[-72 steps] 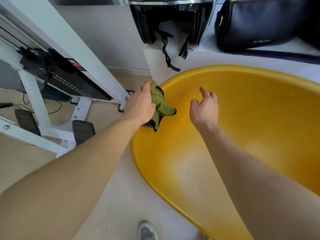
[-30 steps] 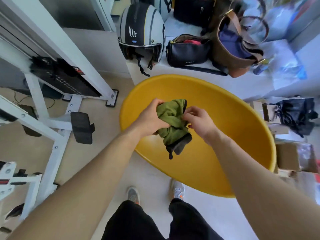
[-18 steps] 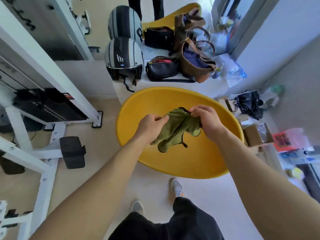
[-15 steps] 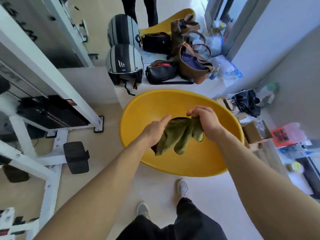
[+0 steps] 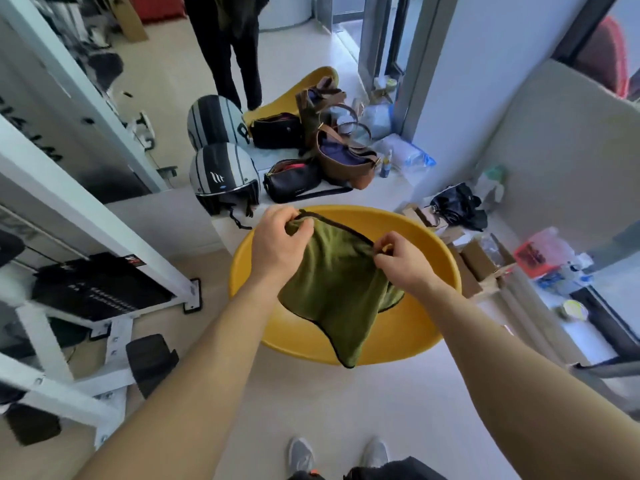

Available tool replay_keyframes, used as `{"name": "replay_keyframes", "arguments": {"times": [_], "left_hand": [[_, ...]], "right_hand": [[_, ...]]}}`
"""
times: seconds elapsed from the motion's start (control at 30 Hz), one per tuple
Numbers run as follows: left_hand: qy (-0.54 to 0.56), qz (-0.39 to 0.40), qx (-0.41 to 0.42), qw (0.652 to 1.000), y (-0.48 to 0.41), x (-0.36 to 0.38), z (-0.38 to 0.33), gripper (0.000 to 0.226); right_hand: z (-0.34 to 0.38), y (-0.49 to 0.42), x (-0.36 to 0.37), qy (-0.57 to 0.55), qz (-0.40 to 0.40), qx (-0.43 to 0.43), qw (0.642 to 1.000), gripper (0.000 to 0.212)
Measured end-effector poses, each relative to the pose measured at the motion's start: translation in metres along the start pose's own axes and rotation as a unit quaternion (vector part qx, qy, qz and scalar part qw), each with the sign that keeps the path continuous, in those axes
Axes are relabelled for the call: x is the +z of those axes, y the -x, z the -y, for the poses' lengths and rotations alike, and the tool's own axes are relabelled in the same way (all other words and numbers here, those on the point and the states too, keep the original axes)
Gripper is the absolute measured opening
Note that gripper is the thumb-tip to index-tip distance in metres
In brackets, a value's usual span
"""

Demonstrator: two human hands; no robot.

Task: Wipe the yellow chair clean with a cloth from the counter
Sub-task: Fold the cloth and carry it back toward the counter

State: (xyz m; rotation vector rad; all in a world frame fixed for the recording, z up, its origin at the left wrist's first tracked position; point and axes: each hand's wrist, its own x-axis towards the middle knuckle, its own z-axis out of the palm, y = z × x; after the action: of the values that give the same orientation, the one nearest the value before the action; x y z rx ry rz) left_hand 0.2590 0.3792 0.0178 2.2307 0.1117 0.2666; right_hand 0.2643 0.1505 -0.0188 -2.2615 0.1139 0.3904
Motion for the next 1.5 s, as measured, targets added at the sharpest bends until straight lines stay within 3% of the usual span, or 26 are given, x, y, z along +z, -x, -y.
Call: {"name": "replay_keyframes", "arguments": {"times": [0.17, 0.33, 0.47, 0.57, 0.6, 0.67, 0.73, 0.83, 0.9, 1.0, 1.07, 1.13, 1.2, 1.27, 1.37, 1.43, 1.5], "left_hand": [[-0.017, -0.044, 0.052, 0.998, -0.022, 0.005, -0.031, 0.02], [-0.029, -0.018, 0.055, 0.998, -0.021, 0.029, -0.067, 0.028], [-0.193, -0.073, 0.038, 0.978, -0.021, 0.037, -0.064, 0.039], [-0.253, -0.023, -0.006, 0.967, -0.009, 0.045, -0.055, 0.04], [-0.233, 0.005, -0.007, 0.972, -0.002, 0.054, -0.056, 0.036], [-0.14, 0.069, 0.004, 0.988, 0.014, 0.075, -0.063, 0.025], [-0.041, 0.136, -0.001, 0.99, 0.027, 0.095, -0.07, 0.029], [0.102, 0.262, -0.056, 0.958, 0.041, 0.11, -0.079, 0.03], [0.114, 0.306, -0.066, 0.943, 0.048, 0.114, -0.084, 0.03], [0.079, 0.245, -0.059, 0.964, 0.044, 0.108, -0.084, 0.029], [0.137, 0.199, -0.082, 0.967, 0.037, 0.094, -0.084, 0.026], [0.212, 0.194, -0.106, 0.952, 0.03, 0.08, -0.084, 0.025], [0.226, 0.217, -0.103, 0.944, 0.024, 0.07, -0.083, 0.025], [0.171, 0.215, -0.076, 0.959, 0.019, 0.066, -0.079, 0.027], [-0.033, 0.106, -0.047, 0.993, 0.015, 0.059, -0.058, 0.033], [-0.199, 0.047, -0.048, 0.978, 0.016, 0.046, -0.042, 0.036], [-0.317, 0.044, -0.066, 0.945, 0.021, 0.034, -0.031, 0.042]], "right_hand": [[-0.069, 0.009, -0.031, 0.016, -0.05, 0.06, 0.997, 0.045], [-0.114, 0.012, -0.058, 0.023, -0.002, 0.09, 0.996, 0.021], [-0.119, 0.014, -0.08, 0.02, -0.126, 0.104, 0.986, 0.024], [-0.103, 0.023, -0.093, -0.095, -0.115, 0.1, 0.984, 0.011], [-0.095, 0.026, -0.095, -0.154, -0.088, 0.081, 0.981, 0.004], [-0.073, 0.027, -0.095, -0.242, -0.032, 0.028, 0.969, 0.02], [-0.053, 0.026, -0.093, -0.274, 0.022, -0.024, 0.961, 0.031], [-0.036, 0.026, -0.09, -0.294, 0.102, -0.061, 0.949, 0.033], [-0.035, 0.027, -0.091, -0.322, 0.136, -0.052, 0.935, 0.039], [-0.044, 0.027, -0.094, -0.309, 0.171, -0.029, 0.935, 0.046], [-0.054, 0.029, -0.094, -0.19, 0.158, -0.008, 0.969, 0.034], [-0.065, 0.034, -0.089, -0.047, 0.136, 0.004, 0.99, 0.011], [-0.076, 0.04, -0.08, -0.054, 0.112, 0.012, 0.992, 0.016], [-0.083, 0.045, -0.072, -0.138, 0.061, 0.016, 0.989, 0.023], [-0.085, 0.049, -0.068, -0.26, -0.038, 0.02, 0.965, 0.034], [-0.083, 0.051, -0.069, -0.327, -0.073, 0.017, 0.942, 0.026], [-0.08, 0.053, -0.069, -0.33, -0.087, 0.017, 0.94, 0.02]]}}
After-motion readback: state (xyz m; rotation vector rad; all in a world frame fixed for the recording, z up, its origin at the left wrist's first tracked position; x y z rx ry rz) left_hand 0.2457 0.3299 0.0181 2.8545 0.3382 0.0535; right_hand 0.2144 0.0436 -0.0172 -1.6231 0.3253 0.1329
